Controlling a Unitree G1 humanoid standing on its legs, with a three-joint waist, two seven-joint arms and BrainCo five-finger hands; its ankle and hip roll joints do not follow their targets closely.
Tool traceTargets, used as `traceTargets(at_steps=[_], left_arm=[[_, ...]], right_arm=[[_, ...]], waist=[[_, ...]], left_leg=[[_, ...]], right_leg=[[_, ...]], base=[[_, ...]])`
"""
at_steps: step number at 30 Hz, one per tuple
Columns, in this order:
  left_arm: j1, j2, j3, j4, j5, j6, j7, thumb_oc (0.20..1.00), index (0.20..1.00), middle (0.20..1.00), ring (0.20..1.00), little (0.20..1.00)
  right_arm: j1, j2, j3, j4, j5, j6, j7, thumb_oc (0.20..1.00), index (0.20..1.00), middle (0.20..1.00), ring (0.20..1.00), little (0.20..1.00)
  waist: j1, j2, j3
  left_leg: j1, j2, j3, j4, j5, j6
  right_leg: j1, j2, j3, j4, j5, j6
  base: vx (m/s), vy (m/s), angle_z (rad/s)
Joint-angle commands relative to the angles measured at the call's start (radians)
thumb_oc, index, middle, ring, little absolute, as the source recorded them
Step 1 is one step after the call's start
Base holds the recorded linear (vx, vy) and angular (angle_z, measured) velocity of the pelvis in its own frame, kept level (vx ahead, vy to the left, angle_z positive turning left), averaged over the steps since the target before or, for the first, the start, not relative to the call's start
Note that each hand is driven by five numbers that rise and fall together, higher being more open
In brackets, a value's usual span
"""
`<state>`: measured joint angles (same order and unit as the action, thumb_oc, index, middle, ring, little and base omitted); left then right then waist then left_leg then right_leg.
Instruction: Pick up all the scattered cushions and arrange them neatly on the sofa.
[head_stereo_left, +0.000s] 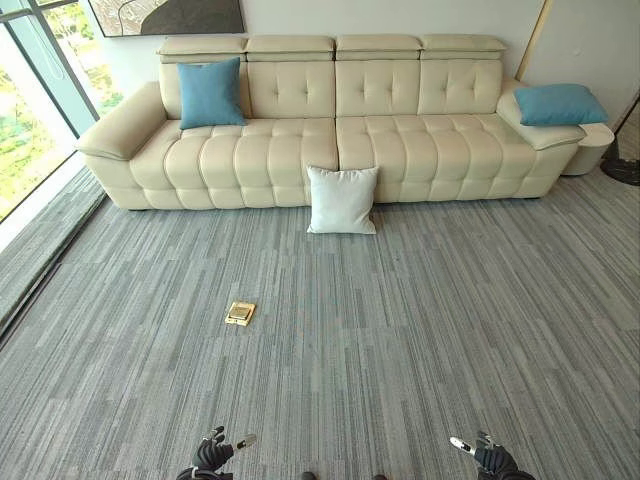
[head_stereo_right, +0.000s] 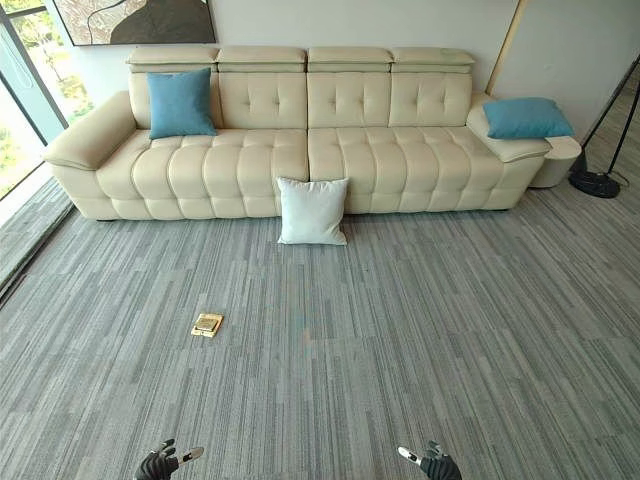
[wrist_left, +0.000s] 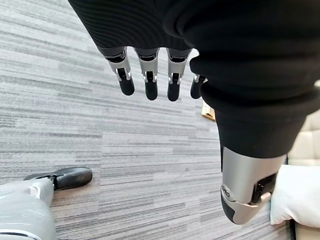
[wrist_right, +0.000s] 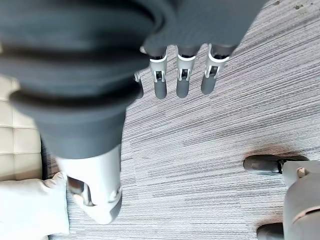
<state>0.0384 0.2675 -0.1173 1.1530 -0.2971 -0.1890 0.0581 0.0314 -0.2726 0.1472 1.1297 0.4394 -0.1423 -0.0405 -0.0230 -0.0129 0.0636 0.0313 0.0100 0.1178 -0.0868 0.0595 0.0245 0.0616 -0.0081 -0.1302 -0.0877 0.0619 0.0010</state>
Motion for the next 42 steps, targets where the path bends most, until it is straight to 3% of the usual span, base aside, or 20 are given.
traceTargets(at_steps=[1, 14, 17, 19, 21, 23, 25, 28, 30, 32, 33, 35, 38, 39, 40, 42], left_arm=[[-0.072, 0.015, -0.015, 0.028, 0.020, -0.025, 0.012, 1.000, 1.000, 1.000, 1.000, 1.000], [-0.088, 0.026, 0.007, 0.000, -0.016, -0.034, 0.041, 1.000, 1.000, 1.000, 1.000, 1.000], [-0.107, 0.030, 0.002, -0.040, -0.032, -0.039, 0.051, 1.000, 1.000, 1.000, 1.000, 1.000], [-0.121, 0.034, -0.005, -0.041, -0.023, -0.038, 0.053, 1.000, 1.000, 1.000, 1.000, 1.000], [-0.122, 0.034, -0.004, -0.044, -0.023, -0.037, 0.054, 1.000, 1.000, 1.000, 1.000, 1.000], [-0.129, 0.034, -0.007, -0.041, -0.034, -0.041, 0.054, 1.000, 1.000, 1.000, 1.000, 1.000], [-0.143, 0.030, -0.010, -0.029, -0.031, -0.044, 0.060, 1.000, 1.000, 1.000, 1.000, 1.000], [-0.141, 0.027, -0.005, -0.014, -0.022, -0.046, 0.059, 1.000, 1.000, 1.000, 1.000, 1.000], [-0.123, 0.025, 0.005, 0.005, -0.012, -0.046, 0.059, 1.000, 1.000, 1.000, 1.000, 1.000], [-0.111, 0.013, 0.004, 0.012, -0.019, -0.048, 0.053, 1.000, 1.000, 1.000, 1.000, 1.000], [-0.111, 0.013, 0.005, 0.012, -0.019, -0.048, 0.053, 1.000, 1.000, 1.000, 1.000, 1.000], [-0.104, 0.009, -0.004, 0.008, -0.024, -0.049, 0.044, 1.000, 1.000, 1.000, 1.000, 1.000], [-0.102, 0.007, -0.015, -0.018, -0.037, -0.047, 0.040, 1.000, 1.000, 1.000, 1.000, 1.000], [-0.109, 0.009, -0.026, -0.042, -0.038, -0.044, 0.040, 1.000, 1.000, 1.000, 1.000, 1.000], [-0.113, 0.009, -0.030, -0.052, -0.039, -0.045, 0.043, 1.000, 1.000, 1.000, 1.000, 1.000], [-0.115, 0.009, -0.033, -0.062, -0.037, -0.044, 0.043, 1.000, 1.000, 1.000, 1.000, 1.000]], right_arm=[[-0.079, -0.005, 0.014, -0.002, -0.013, -0.011, -0.006, 1.000, 1.000, 1.000, 1.000, 1.000], [-0.095, 0.001, 0.023, -0.020, -0.009, -0.013, -0.017, 1.000, 1.000, 1.000, 1.000, 1.000], [-0.106, 0.003, 0.013, -0.030, 0.000, -0.014, -0.021, 1.000, 1.000, 1.000, 1.000, 1.000], [-0.111, 0.005, 0.005, -0.030, 0.003, -0.015, -0.024, 1.000, 1.000, 1.000, 1.000, 1.000], [-0.104, 0.007, 0.000, -0.033, 0.004, -0.016, -0.026, 1.000, 1.000, 1.000, 1.000, 1.000], [-0.098, 0.005, -0.006, -0.022, 0.010, -0.015, -0.029, 1.000, 1.000, 1.000, 1.000, 1.000], [-0.096, 0.007, -0.013, -0.020, 0.009, -0.012, -0.035, 1.000, 1.000, 1.000, 1.000, 1.000], [-0.081, 0.000, -0.026, -0.026, -0.002, -0.008, -0.038, 1.000, 1.000, 1.000, 1.000, 1.000], [-0.062, -0.006, -0.033, -0.011, -0.001, -0.007, -0.028, 1.000, 1.000, 1.000, 1.000, 1.000], [-0.064, -0.024, -0.031, -0.005, -0.002, -0.015, -0.023, 1.000, 1.000, 1.000, 1.000, 1.000], [-0.064, -0.024, -0.030, -0.005, -0.002, -0.015, -0.023, 1.000, 1.000, 1.000, 1.000, 1.000], [-0.066, -0.030, -0.027, -0.011, 0.006, -0.021, -0.018, 1.000, 1.000, 1.000, 1.000, 1.000], [-0.070, -0.032, -0.020, -0.021, 0.021, -0.022, -0.014, 1.000, 1.000, 1.000, 1.000, 1.000], [-0.078, -0.037, -0.012, -0.034, 0.023, -0.027, -0.018, 1.000, 1.000, 1.000, 1.000, 1.000], [-0.080, -0.040, -0.008, -0.041, 0.026, -0.030, -0.021, 1.000, 1.000, 1.000, 1.000, 1.000], [-0.079, -0.046, -0.004, -0.046, 0.031, -0.024, -0.021, 1.000, 1.000, 1.000, 1.000, 1.000]], waist=[[-0.010, -0.019, 0.049], [0.003, -0.030, 0.073], [0.003, -0.029, 0.106], [-0.015, -0.014, 0.145], [-0.017, -0.005, 0.157], [-0.031, -0.006, 0.159], [-0.071, -0.014, 0.170], [-0.088, -0.012, 0.169], [-0.093, -0.017, 0.138], [-0.099, 0.019, 0.116], [-0.102, 0.015, 0.114], [-0.103, 0.039, 0.101], [-0.098, 0.037, 0.111], [-0.093, 0.013, 0.121], [-0.087, 0.000, 0.126], [-0.076, -0.012, 0.134]], left_leg=[[0.049, 0.046, -0.011, 0.000, -0.093, -0.085], [0.022, 0.021, -0.022, 0.000, -0.105, -0.058], [0.009, -0.002, -0.038, 0.019, -0.115, -0.023], [0.028, -0.016, -0.058, 0.030, -0.135, 0.010], [0.054, -0.014, -0.067, 0.025, -0.146, 0.013], [0.118, -0.022, -0.087, 0.000, -0.178, -0.004], [0.182, -0.020, -0.116, 0.000, -0.228, -0.027], [0.229, -0.005, -0.123, 0.000, -0.265, -0.047], [0.264, 0.010, -0.126, 0.000, -0.286, -0.062], [0.270, 0.073, -0.125, 0.040, -0.200, -0.103], [0.265, 0.069, -0.128, 0.039, -0.196, -0.103], [0.240, 0.109, -0.133, 0.139, -0.082, -0.146], [0.165, 0.110, -0.138, 0.329, 0.045, -0.178], [0.103, 0.082, -0.149, 0.480, 0.092, -0.183], [0.079, 0.072, -0.146, 0.547, 0.106, -0.184], [0.042, 0.084, -0.111, 0.597, 0.081, -0.163]], right_leg=[[0.015, -0.111, -0.013, 0.000, -0.073, 0.141], [-0.008, -0.122, -0.002, 0.003, -0.067, 0.149], [-0.109, -0.140, 0.017, 0.212, -0.100, 0.165], [-0.230, -0.152, 0.045, 0.486, -0.028, 0.190], [-0.280, -0.145, 0.058, 0.569, -0.032, 0.180], [-0.307, -0.139, 0.006, 0.393, -0.046, 0.159], [-0.356, -0.142, -0.016, 0.122, 0.045, 0.193], [-0.372, -0.145, -0.049, 0.054, 0.081, 0.209], [-0.340, -0.149, -0.063, 0.060, 0.103, 0.186], [-0.319, -0.112, -0.078, 0.097, 0.084, 0.154], [-0.322, -0.117, -0.079, 0.097, 0.085, 0.155], [-0.282, -0.073, -0.083, 0.117, 0.031, 0.114], [-0.215, -0.051, -0.075, 0.118, -0.025, 0.070], [-0.183, -0.058, -0.058, 0.113, -0.045, 0.050], [-0.166, -0.060, -0.044, 0.108, -0.053, 0.040], [-0.125, -0.058, -0.019, 0.098, -0.077, 0.030]], base=[[0.00, 0.000, 0.00], [0.02, 0.035, -0.01], [0.01, 0.197, -0.07], [0.07, 0.226, -0.05], [0.18, 0.108, 0.34], [0.45, -0.075, 0.28], [0.54, -0.199, 0.23], [0.36, -0.148, 0.47], [0.53, -0.293, 0.20], [0.48, -0.288, 0.52], [0.34, -0.221, 0.31], [0.37, -0.240, -0.01], [0.33, -0.231, -0.16], [0.38, -0.263, -0.01], [0.37, -0.248, -0.02], [0.29, -0.141, -0.28]])
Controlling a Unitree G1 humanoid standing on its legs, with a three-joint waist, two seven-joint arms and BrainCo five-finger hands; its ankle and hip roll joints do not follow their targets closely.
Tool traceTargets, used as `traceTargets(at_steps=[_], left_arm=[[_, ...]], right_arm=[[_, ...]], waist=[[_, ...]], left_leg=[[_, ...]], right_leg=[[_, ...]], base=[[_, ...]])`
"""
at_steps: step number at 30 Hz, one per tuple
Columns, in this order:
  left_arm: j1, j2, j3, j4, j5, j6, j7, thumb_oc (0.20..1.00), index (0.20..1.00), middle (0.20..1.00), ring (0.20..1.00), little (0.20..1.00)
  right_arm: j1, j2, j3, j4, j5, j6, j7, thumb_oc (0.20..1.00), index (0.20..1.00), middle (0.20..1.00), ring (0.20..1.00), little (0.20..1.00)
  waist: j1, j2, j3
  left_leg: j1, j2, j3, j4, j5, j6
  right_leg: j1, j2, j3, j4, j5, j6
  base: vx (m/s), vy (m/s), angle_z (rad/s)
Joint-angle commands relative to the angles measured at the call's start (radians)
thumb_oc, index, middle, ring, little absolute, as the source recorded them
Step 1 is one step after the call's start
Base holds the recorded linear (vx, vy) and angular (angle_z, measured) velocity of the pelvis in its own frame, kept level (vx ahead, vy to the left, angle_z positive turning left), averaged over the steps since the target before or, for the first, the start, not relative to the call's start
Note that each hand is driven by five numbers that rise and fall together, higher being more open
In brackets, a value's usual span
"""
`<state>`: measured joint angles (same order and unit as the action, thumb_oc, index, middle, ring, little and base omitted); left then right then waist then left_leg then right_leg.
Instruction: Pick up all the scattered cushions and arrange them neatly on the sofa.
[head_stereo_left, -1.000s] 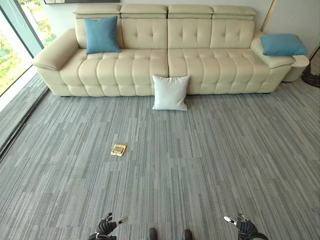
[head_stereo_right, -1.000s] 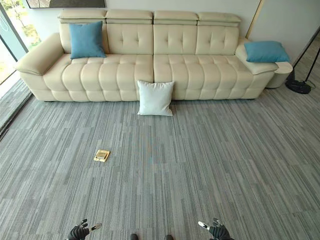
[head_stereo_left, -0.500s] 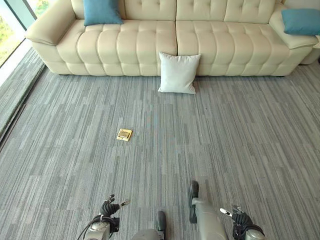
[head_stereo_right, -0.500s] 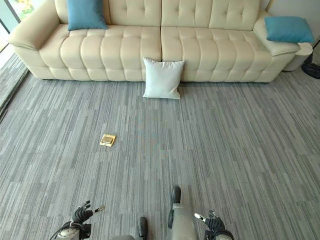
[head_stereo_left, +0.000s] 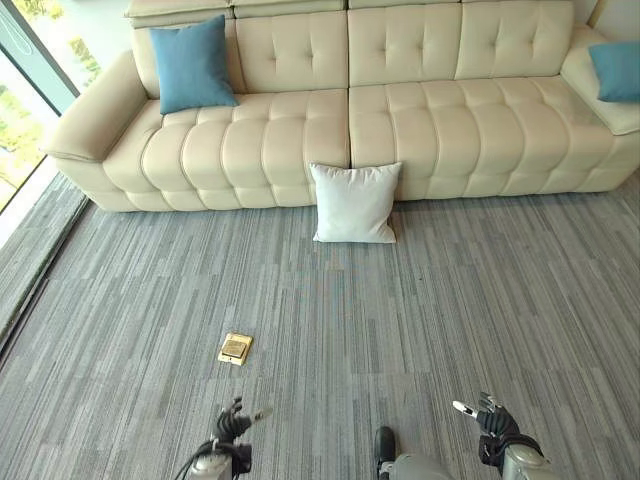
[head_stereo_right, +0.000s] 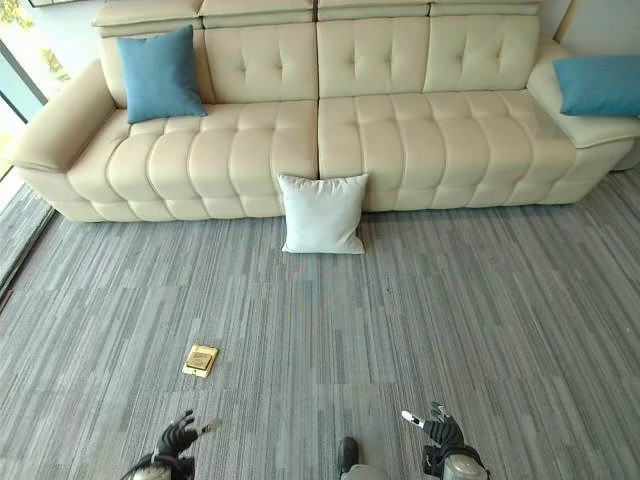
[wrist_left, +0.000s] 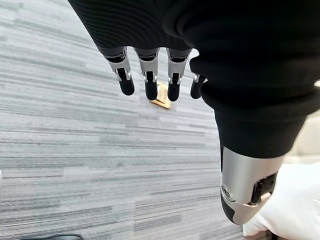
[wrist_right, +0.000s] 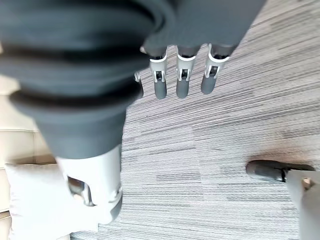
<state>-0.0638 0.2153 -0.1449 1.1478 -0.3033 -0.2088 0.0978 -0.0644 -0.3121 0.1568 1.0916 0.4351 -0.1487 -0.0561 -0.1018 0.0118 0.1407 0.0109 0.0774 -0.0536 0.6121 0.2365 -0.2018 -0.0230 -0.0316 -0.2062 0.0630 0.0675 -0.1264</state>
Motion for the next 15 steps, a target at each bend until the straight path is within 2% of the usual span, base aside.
traceTargets(at_steps=[1, 4, 5, 6, 7, 8, 10, 12, 13, 15], left_arm=[[-0.014, 0.057, -0.007, -0.058, -0.032, -0.024, 0.004, 1.000, 1.000, 1.000, 1.000, 1.000], [-0.005, 0.055, -0.016, -0.059, -0.023, -0.023, -0.001, 1.000, 1.000, 1.000, 1.000, 1.000], [-0.005, 0.055, -0.016, -0.059, -0.023, -0.023, -0.001, 1.000, 1.000, 1.000, 1.000, 1.000], [0.003, 0.053, -0.021, -0.052, -0.018, -0.021, -0.003, 1.000, 1.000, 1.000, 1.000, 1.000], [0.006, 0.051, -0.025, -0.048, -0.015, -0.019, -0.005, 1.000, 1.000, 1.000, 1.000, 1.000], [0.009, 0.051, -0.027, -0.046, -0.010, -0.018, -0.005, 1.000, 1.000, 1.000, 1.000, 1.000], [0.005, 0.053, -0.031, -0.043, -0.008, -0.014, -0.002, 1.000, 1.000, 1.000, 1.000, 1.000], [0.004, 0.056, -0.029, -0.030, -0.011, -0.012, -0.001, 1.000, 1.000, 1.000, 1.000, 1.000], [0.024, 0.055, -0.014, -0.014, -0.009, -0.009, -0.005, 1.000, 1.000, 1.000, 1.000, 1.000], [0.029, 0.055, -0.011, -0.010, -0.006, -0.011, -0.005, 1.000, 1.000, 1.000, 1.000, 1.000]], right_arm=[[0.018, -0.007, -0.014, -0.002, 0.036, -0.016, -0.004, 1.000, 1.000, 1.000, 1.000, 1.000], [0.020, -0.009, -0.018, 0.007, 0.031, -0.015, -0.004, 1.000, 1.000, 1.000, 1.000, 1.000], [0.020, -0.009, -0.018, 0.007, 0.031, -0.015, -0.003, 1.000, 1.000, 1.000, 1.000, 1.000], [0.020, -0.009, -0.016, 0.014, 0.024, -0.015, -0.004, 1.000, 1.000, 1.000, 1.000, 1.000], [0.020, -0.009, -0.013, 0.019, 0.019, -0.014, -0.004, 1.000, 1.000, 1.000, 1.000, 1.000], [0.021, -0.009, -0.006, 0.017, 0.013, -0.014, -0.006, 1.000, 1.000, 1.000, 1.000, 1.000], [0.011, -0.004, -0.002, 0.021, 0.010, -0.017, -0.016, 1.000, 1.000, 1.000, 1.000, 1.000], [0.004, -0.001, -0.001, 0.028, 0.008, -0.015, -0.019, 1.000, 1.000, 1.000, 1.000, 1.000], [0.012, 0.006, 0.006, 0.025, -0.007, -0.013, -0.011, 1.000, 1.000, 1.000, 1.000, 1.000], [0.011, 0.014, 0.013, 0.023, -0.017, -0.012, -0.011, 1.000, 1.000, 1.000, 1.000, 1.000]], waist=[[0.008, -0.046, 0.056], [0.040, -0.062, 0.065], [0.040, -0.062, 0.066], [0.055, -0.062, 0.065], [0.064, -0.061, 0.062], [0.073, -0.053, 0.060], [0.102, -0.034, 0.059], [0.115, -0.036, 0.058], [0.120, -0.022, 0.033], [0.120, -0.024, 0.013]], left_leg=[[0.031, 0.015, 0.079, -0.112, -0.115, 0.075], [-0.072, 0.005, 0.123, -0.172, -0.218, 0.112], [-0.071, 0.006, 0.124, -0.172, -0.219, 0.112], [-0.117, -0.006, 0.132, -0.277, -0.247, 0.119], [-0.142, -0.009, 0.135, -0.351, -0.246, 0.121], [-0.163, -0.006, 0.135, -0.444, -0.214, 0.119], [-0.227, -0.007, 0.129, -0.633, -0.113, 0.111], [-0.251, -0.013, 0.140, -0.679, -0.094, 0.104], [-0.222, -0.008, 0.140, -0.699, -0.072, 0.107], [-0.201, -0.015, 0.140, -0.699, -0.059, 0.112]], right_leg=[[-0.017, -0.041, 0.065, -0.061, -0.094, 0.157], [0.051, -0.048, 0.090, -0.088, -0.119, 0.163], [0.052, -0.047, 0.090, -0.088, -0.119, 0.163], [0.086, -0.050, 0.099, -0.099, -0.136, 0.174], [0.108, -0.049, 0.103, -0.107, -0.147, 0.179], [0.134, -0.040, 0.109, -0.118, -0.159, 0.184], [0.194, -0.011, 0.129, -0.130, -0.189, 0.188], [0.227, -0.008, 0.152, -0.134, -0.200, 0.195], [0.253, -0.005, 0.165, -0.136, -0.216, 0.204], [0.261, -0.021, 0.182, -0.142, -0.217, 0.211]], base=[[0.30, -0.096, -0.40], [0.27, -0.048, -0.05], [0.28, 0.018, 0.35], [0.27, 0.040, -0.18], [0.39, 0.063, 0.03], [0.35, 0.058, -0.19], [0.46, 0.068, -0.25], [0.43, 0.120, -0.50], [0.45, 0.202, -1.08], [0.39, 0.217, -1.19]])
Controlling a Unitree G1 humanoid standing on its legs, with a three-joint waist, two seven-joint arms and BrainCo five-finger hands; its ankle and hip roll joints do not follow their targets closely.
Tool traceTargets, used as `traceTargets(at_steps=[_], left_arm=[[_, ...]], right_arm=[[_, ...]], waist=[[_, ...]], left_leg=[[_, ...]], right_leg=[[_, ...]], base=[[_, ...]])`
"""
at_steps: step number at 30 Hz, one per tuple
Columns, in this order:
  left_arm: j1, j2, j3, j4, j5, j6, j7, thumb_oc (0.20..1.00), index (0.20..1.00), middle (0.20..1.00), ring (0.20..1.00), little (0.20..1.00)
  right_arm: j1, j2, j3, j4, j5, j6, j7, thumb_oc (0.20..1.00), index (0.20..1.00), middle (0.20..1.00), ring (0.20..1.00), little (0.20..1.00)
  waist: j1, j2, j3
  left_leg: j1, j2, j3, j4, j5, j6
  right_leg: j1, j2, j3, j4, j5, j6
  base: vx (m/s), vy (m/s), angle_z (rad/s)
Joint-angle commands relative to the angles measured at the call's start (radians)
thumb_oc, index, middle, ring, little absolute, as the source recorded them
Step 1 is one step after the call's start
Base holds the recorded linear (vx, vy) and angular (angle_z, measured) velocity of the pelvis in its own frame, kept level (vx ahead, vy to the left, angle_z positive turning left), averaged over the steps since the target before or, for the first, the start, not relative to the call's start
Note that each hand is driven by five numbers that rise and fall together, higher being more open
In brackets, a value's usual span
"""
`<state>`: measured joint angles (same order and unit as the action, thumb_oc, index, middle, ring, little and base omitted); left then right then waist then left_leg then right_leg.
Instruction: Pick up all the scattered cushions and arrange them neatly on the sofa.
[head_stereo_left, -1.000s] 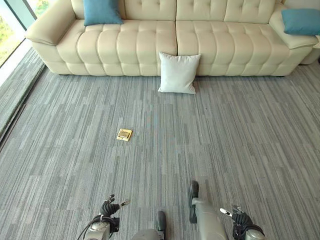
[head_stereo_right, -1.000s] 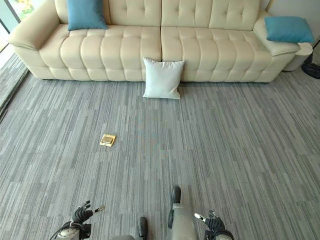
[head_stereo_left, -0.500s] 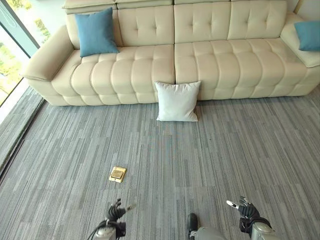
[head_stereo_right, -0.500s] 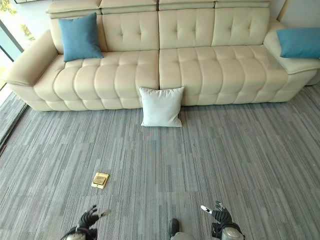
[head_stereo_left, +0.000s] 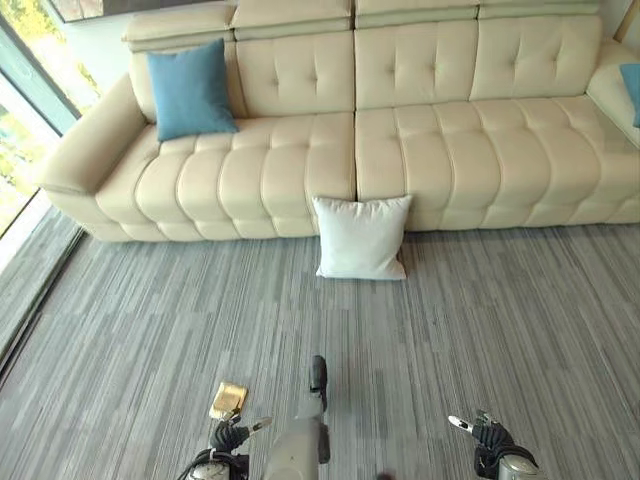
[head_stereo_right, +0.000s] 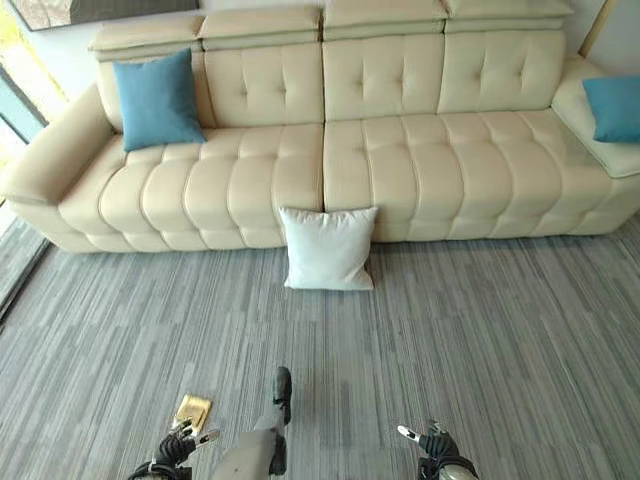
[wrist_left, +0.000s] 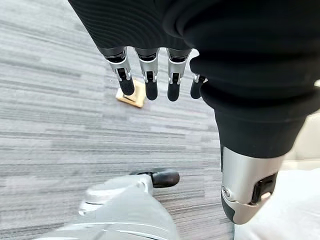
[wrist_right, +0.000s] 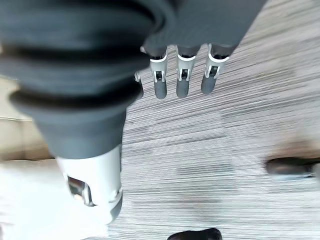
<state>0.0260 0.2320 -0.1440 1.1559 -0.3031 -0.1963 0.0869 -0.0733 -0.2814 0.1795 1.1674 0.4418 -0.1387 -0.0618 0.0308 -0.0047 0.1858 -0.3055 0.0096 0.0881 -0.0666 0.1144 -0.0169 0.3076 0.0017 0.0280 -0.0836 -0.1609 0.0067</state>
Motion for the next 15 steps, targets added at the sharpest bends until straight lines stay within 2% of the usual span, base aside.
traceTargets(at_steps=[1, 6, 10, 11, 12, 13, 15], left_arm=[[-0.056, 0.039, -0.008, -0.013, 0.001, -0.022, 0.003, 1.000, 1.000, 1.000, 1.000, 1.000], [-0.064, 0.050, -0.006, -0.028, 0.011, -0.018, 0.002, 1.000, 1.000, 1.000, 1.000, 1.000], [-0.069, 0.056, -0.005, -0.031, 0.013, -0.016, 0.000, 1.000, 1.000, 1.000, 1.000, 1.000], [-0.069, 0.056, -0.005, -0.031, 0.013, -0.016, 0.000, 1.000, 1.000, 1.000, 1.000, 1.000], [-0.071, 0.057, -0.005, -0.031, 0.014, -0.016, -0.001, 1.000, 1.000, 1.000, 1.000, 1.000], [-0.074, 0.057, -0.006, -0.031, 0.015, -0.014, 0.000, 1.000, 1.000, 1.000, 1.000, 1.000], [-0.072, 0.056, -0.012, -0.027, 0.019, -0.014, -0.003, 1.000, 1.000, 1.000, 1.000, 1.000]], right_arm=[[0.014, -0.005, 0.000, -0.052, -0.030, -0.019, -0.001, 1.000, 1.000, 1.000, 1.000, 1.000], [0.018, 0.021, 0.018, -0.047, -0.046, -0.010, 0.013, 1.000, 1.000, 1.000, 1.000, 1.000], [0.018, 0.033, 0.013, -0.045, -0.047, -0.007, 0.020, 1.000, 1.000, 1.000, 1.000, 1.000], [0.018, 0.033, 0.013, -0.045, -0.047, -0.007, 0.020, 1.000, 1.000, 1.000, 1.000, 1.000], [0.018, 0.037, 0.012, -0.042, -0.044, -0.008, 0.023, 1.000, 1.000, 1.000, 1.000, 1.000], [0.013, 0.037, 0.008, -0.043, -0.044, -0.008, 0.023, 1.000, 1.000, 1.000, 1.000, 1.000], [0.014, 0.038, 0.004, -0.050, -0.045, -0.011, 0.021, 1.000, 1.000, 1.000, 1.000, 1.000]], waist=[[-0.013, -0.019, -0.052], [-0.013, -0.049, -0.078], [-0.016, -0.056, -0.082], [-0.015, -0.056, -0.082], [-0.017, -0.055, -0.077], [-0.024, -0.049, -0.059], [-0.030, -0.034, -0.043]], left_leg=[[0.135, 0.043, 0.012, -0.015, 0.051, -0.061], [0.172, 0.001, 0.030, 0.010, -0.017, -0.010], [0.211, -0.026, 0.029, 0.009, -0.062, 0.021], [0.210, -0.027, 0.030, 0.009, -0.062, 0.021], [0.225, -0.030, 0.026, 0.008, -0.071, 0.028], [0.257, -0.036, 0.019, 0.003, -0.087, 0.043], [0.289, -0.033, 0.017, -0.004, -0.104, 0.057]], right_leg=[[-0.073, -0.072, -0.039, 0.012, 0.015, 0.091], [-0.100, -0.106, -0.016, 0.117, 0.021, 0.129], [-0.170, -0.113, -0.009, 0.284, 0.094, 0.168], [-0.171, -0.113, -0.008, 0.286, 0.093, 0.168], [-0.199, -0.113, -0.009, 0.345, 0.119, 0.178], [-0.251, -0.113, -0.014, 0.465, 0.215, 0.207], [-0.289, -0.121, -0.039, 0.568, 0.271, 0.212]], base=[[0.34, 0.214, -0.60], [0.25, 0.185, -0.15], [0.11, 0.108, 0.14], [0.06, 0.062, 0.12], [0.05, 0.081, 0.18], [0.08, 0.104, 0.16], [0.14, 0.118, 0.20]])
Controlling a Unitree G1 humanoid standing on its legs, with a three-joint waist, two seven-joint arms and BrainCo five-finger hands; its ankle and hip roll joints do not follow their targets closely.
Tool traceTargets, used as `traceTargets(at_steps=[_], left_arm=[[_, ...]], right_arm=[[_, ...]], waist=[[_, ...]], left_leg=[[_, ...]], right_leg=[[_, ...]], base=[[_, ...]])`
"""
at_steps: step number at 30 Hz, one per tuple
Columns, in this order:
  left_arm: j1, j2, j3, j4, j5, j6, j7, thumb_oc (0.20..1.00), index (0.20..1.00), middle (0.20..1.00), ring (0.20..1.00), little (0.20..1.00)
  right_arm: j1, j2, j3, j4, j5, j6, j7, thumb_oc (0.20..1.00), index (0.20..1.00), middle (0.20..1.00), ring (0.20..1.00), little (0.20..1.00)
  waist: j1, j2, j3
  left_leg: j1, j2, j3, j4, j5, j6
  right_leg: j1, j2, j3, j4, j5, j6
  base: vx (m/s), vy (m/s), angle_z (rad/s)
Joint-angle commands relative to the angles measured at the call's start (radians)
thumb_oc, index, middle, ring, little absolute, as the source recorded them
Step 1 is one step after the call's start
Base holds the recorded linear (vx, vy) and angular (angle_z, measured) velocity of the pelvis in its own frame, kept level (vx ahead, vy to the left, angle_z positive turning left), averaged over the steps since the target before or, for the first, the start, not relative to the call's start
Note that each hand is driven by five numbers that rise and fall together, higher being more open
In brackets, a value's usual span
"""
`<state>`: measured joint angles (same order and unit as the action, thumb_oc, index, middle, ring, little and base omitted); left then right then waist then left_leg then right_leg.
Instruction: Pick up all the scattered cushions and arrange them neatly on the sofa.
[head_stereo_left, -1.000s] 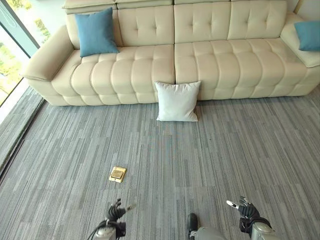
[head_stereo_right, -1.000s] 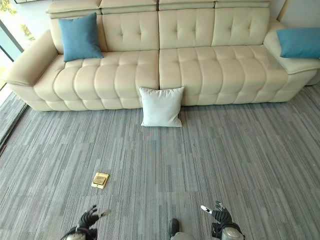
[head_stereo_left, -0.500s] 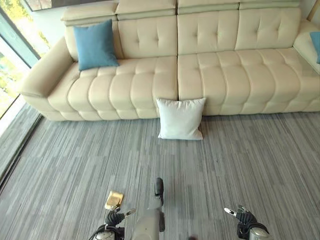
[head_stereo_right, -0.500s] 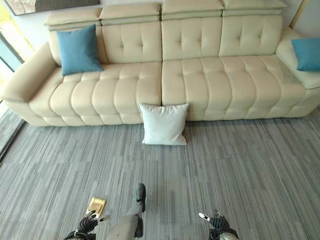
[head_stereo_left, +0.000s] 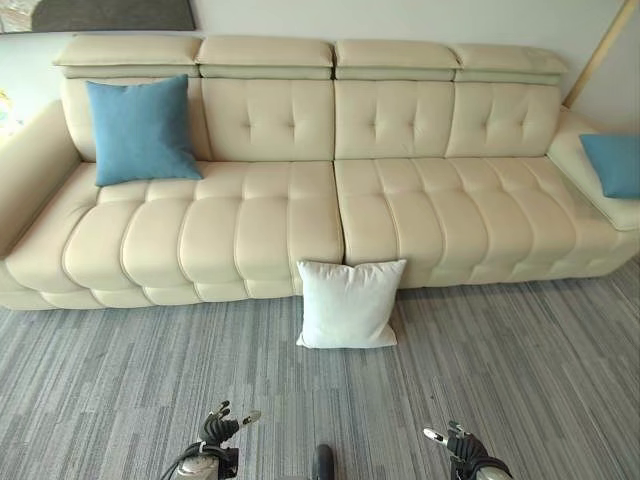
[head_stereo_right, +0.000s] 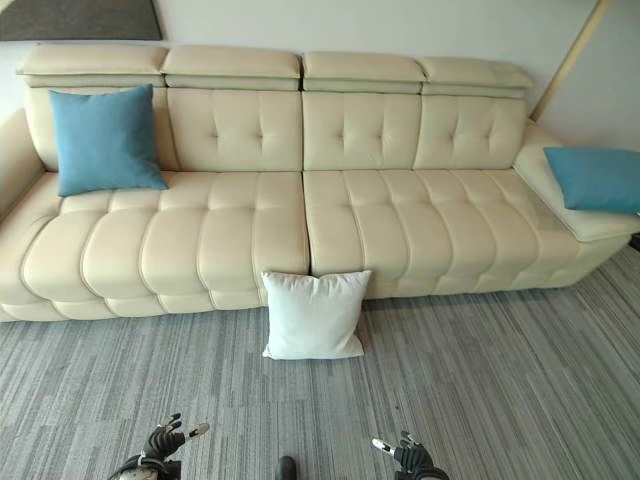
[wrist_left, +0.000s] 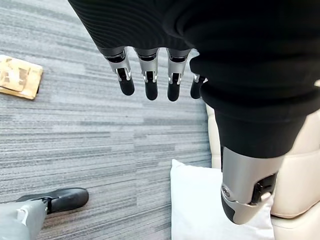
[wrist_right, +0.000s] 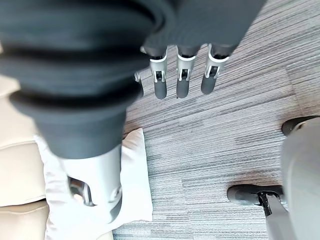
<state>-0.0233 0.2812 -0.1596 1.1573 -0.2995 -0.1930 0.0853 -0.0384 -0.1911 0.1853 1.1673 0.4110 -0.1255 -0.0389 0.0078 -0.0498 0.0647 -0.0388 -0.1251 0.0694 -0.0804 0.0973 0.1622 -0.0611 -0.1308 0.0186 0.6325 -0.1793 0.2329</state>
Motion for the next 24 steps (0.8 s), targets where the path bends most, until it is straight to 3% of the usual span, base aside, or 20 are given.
traceTargets(at_steps=[1, 3, 5, 6, 8, 12, 16, 17, 18, 22, 24], left_arm=[[-0.017, 0.003, 0.001, -0.023, 0.018, -0.015, -0.006, 1.000, 1.000, 1.000, 1.000, 1.000], [-0.019, 0.001, -0.003, -0.016, 0.016, -0.017, -0.009, 1.000, 1.000, 1.000, 1.000, 1.000], [-0.023, 0.000, -0.011, -0.013, 0.018, -0.018, -0.010, 1.000, 1.000, 1.000, 1.000, 1.000], [-0.025, -0.001, -0.013, -0.012, 0.018, -0.018, -0.008, 1.000, 1.000, 1.000, 1.000, 1.000], [-0.052, -0.001, -0.006, -0.009, 0.020, -0.029, 0.003, 1.000, 1.000, 1.000, 1.000, 1.000], [-0.037, -0.009, 0.007, 0.003, 0.025, -0.033, 0.006, 1.000, 1.000, 1.000, 1.000, 1.000], [-0.043, -0.016, 0.001, -0.005, 0.007, -0.035, 0.012, 1.000, 1.000, 1.000, 1.000, 1.000], [-0.044, -0.019, 0.006, -0.025, -0.031, -0.043, 0.018, 1.000, 1.000, 1.000, 1.000, 1.000], [-0.041, -0.020, 0.006, -0.030, -0.036, -0.044, 0.016, 1.000, 1.000, 1.000, 1.000, 1.000], [-0.044, -0.024, -0.001, -0.065, -0.058, -0.044, 0.015, 1.000, 1.000, 1.000, 1.000, 1.000], [-0.043, -0.028, -0.009, -0.081, -0.060, -0.042, 0.013, 1.000, 1.000, 1.000, 1.000, 1.000]], right_arm=[[-0.017, -0.050, -0.006, -0.053, -0.015, -0.024, -0.004, 1.000, 1.000, 1.000, 1.000, 1.000], [-0.013, -0.052, -0.005, -0.050, -0.016, -0.024, -0.004, 1.000, 1.000, 1.000, 1.000, 1.000], [-0.014, -0.051, -0.002, -0.046, -0.014, -0.023, -0.006, 1.000, 1.000, 1.000, 1.000, 1.000], [-0.015, -0.052, 0.000, -0.046, -0.012, -0.022, -0.007, 1.000, 1.000, 1.000, 1.000, 1.000], [-0.014, -0.051, -0.010, -0.030, -0.016, -0.016, -0.013, 1.000, 1.000, 1.000, 1.000, 1.000], [0.012, -0.062, -0.021, -0.020, -0.009, -0.022, -0.009, 1.000, 1.000, 1.000, 1.000, 1.000], [0.016, -0.072, -0.020, -0.032, 0.008, -0.029, -0.009, 1.000, 1.000, 1.000, 1.000, 1.000], [0.020, -0.075, -0.021, -0.029, 0.021, -0.033, -0.007, 1.000, 1.000, 1.000, 1.000, 1.000], [0.021, -0.076, -0.020, -0.026, 0.023, -0.034, -0.008, 1.000, 1.000, 1.000, 1.000, 1.000], [0.009, -0.087, -0.017, -0.034, 0.028, -0.041, -0.013, 1.000, 1.000, 1.000, 1.000, 1.000], [0.009, -0.092, -0.015, -0.040, 0.032, -0.037, -0.016, 1.000, 1.000, 1.000, 1.000, 1.000]], waist=[[-0.015, 0.029, 0.091], [-0.025, 0.039, 0.104], [-0.032, 0.039, 0.115], [-0.041, 0.035, 0.123], [-0.074, 0.024, 0.140], [-0.089, 0.019, 0.110], [-0.099, 0.040, 0.106], [-0.103, 0.052, 0.102], [-0.100, 0.053, 0.102], [-0.081, 0.034, 0.126], [-0.070, 0.019, 0.133]], left_leg=[[0.066, 0.117, 0.024, -0.004, -0.101, -0.117], [0.094, 0.121, 0.011, -0.007, -0.115, -0.124], [0.112, 0.120, -0.002, -0.007, -0.126, -0.133], [0.129, 0.117, -0.009, -0.007, -0.136, -0.139], [0.184, 0.116, -0.024, -0.007, -0.178, -0.166], [0.245, 0.132, -0.046, -0.007, -0.225, -0.184], [0.261, 0.177, -0.061, -0.005, -0.232, -0.211], [0.245, 0.213, -0.067, 0.062, -0.216, -0.244], [0.234, 0.218, -0.066, 0.096, -0.198, -0.252], [0.128, 0.197, -0.094, 0.333, -0.088, -0.281], [0.071, 0.216, -0.035, 0.328, -0.110, -0.271]], right_leg=[[0.004, 0.008, -0.061, -0.066, 0.271, -0.035], [-0.040, 0.004, -0.113, -0.131, 0.198, -0.066], [-0.073, 0.008, -0.142, -0.285, 0.155, -0.088], [-0.076, 0.011, -0.148, -0.384, 0.165, -0.088], [-0.129, 0.002, -0.154, -0.636, 0.253, -0.056], [-0.084, 0.003, -0.161, -0.657, 0.292, -0.076], [-0.094, 0.021, -0.172, -0.591, 0.240, -0.105], [-0.077, 0.036, -0.185, -0.560, 0.192, -0.135], [-0.063, 0.041, -0.187, -0.562, 0.181, -0.143], [0.011, 0.051, -0.183, -0.588, 0.155, -0.178], [0.059, 0.036, -0.191, -0.623, 0.137, -0.177]], base=[[0.22, 0.117, 0.08], [0.23, 0.030, -0.13], [0.22, -0.078, -0.04], [0.30, -0.142, 0.02], [0.42, -0.178, 0.18], [0.43, -0.207, 0.61], [0.27, -0.206, 0.36], [0.30, -0.248, 0.07], [0.29, -0.248, 0.33], [0.13, -0.120, 0.14], [0.16, -0.033, -0.03]])
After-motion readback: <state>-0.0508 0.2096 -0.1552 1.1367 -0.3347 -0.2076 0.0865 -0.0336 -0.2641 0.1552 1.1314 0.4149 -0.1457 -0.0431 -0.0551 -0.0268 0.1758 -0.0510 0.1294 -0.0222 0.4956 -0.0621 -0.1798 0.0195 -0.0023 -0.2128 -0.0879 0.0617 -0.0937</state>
